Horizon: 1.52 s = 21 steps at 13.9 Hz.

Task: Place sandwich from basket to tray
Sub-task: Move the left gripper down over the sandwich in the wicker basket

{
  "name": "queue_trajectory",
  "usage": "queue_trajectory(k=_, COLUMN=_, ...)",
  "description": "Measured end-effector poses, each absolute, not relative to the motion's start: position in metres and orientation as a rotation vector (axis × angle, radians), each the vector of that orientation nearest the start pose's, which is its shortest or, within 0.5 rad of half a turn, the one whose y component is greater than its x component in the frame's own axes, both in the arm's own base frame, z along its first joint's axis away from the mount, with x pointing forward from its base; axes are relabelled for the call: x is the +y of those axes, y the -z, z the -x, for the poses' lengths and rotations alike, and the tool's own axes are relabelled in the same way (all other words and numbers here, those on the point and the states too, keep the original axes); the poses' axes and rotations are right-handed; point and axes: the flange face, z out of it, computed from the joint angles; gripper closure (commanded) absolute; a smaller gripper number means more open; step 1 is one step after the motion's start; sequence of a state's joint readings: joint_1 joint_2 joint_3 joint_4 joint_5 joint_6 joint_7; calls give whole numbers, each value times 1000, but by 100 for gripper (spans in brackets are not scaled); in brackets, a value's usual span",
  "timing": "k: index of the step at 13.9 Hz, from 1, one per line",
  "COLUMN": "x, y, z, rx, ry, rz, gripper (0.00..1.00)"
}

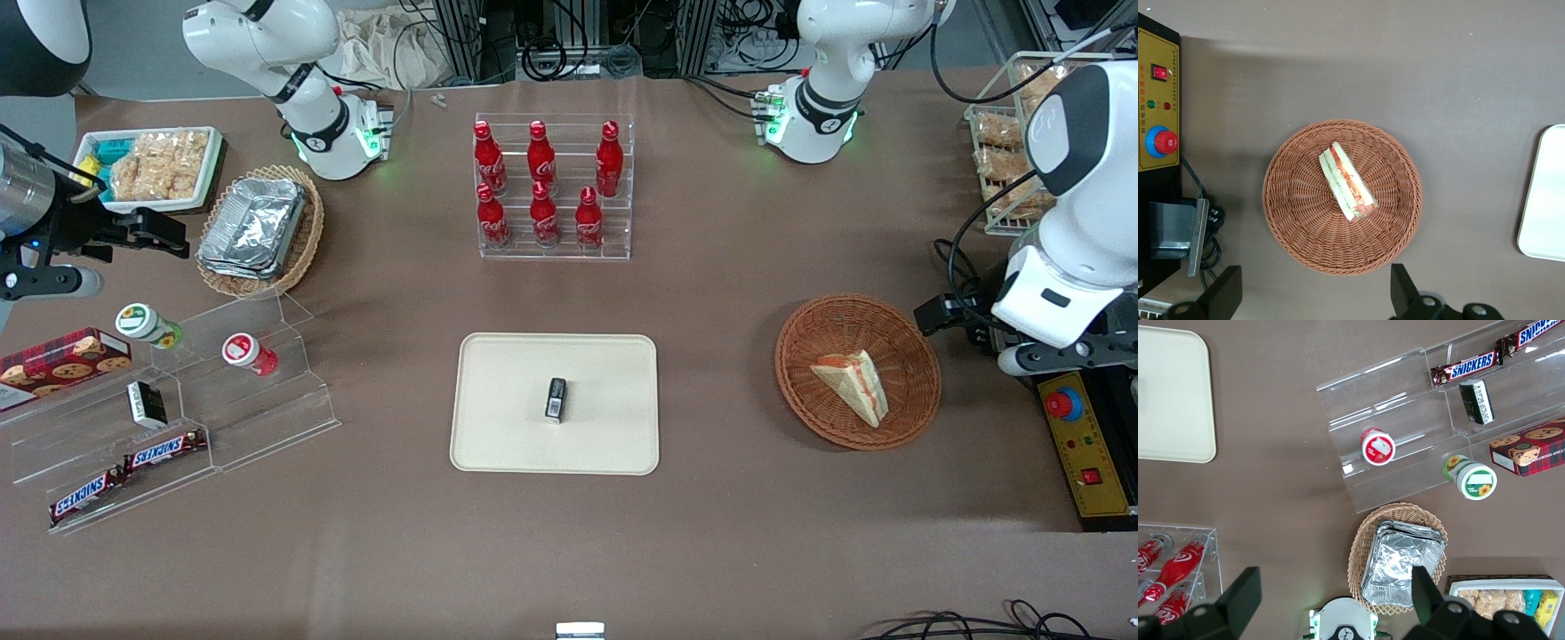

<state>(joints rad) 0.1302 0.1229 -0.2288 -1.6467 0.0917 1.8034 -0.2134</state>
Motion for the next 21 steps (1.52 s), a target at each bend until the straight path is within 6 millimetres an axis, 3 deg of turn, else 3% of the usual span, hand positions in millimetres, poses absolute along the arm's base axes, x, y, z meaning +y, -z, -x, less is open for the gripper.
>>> queue_trajectory(k=4, x=-46, y=-533, z=-605, rx=-163, ry=47, rz=3084, gripper=0)
queue_trajectory(k=6, x=-45, y=-516, z=-611, rx=-275, ry=6, rz=3079, gripper=0)
queue_trajectory(k=9, x=-43, y=-479, z=-621, rx=-518, ry=-76, rz=3045, gripper=0)
queue_trajectory(k=12, x=-41, y=-423, z=-630, rx=-694, ry=-42, rz=3026, gripper=0)
queue_trajectory(k=14, x=-36, y=-375, z=-622, rx=-774, ry=22, rz=3028, gripper=0)
queue_trajectory(k=16, x=-26, y=-341, z=-612, rx=-850, ry=54, rz=3021, gripper=0)
queue_trajectory(k=21, x=-21, y=-309, z=-608, rx=-938, ry=29, rz=3002, gripper=0)
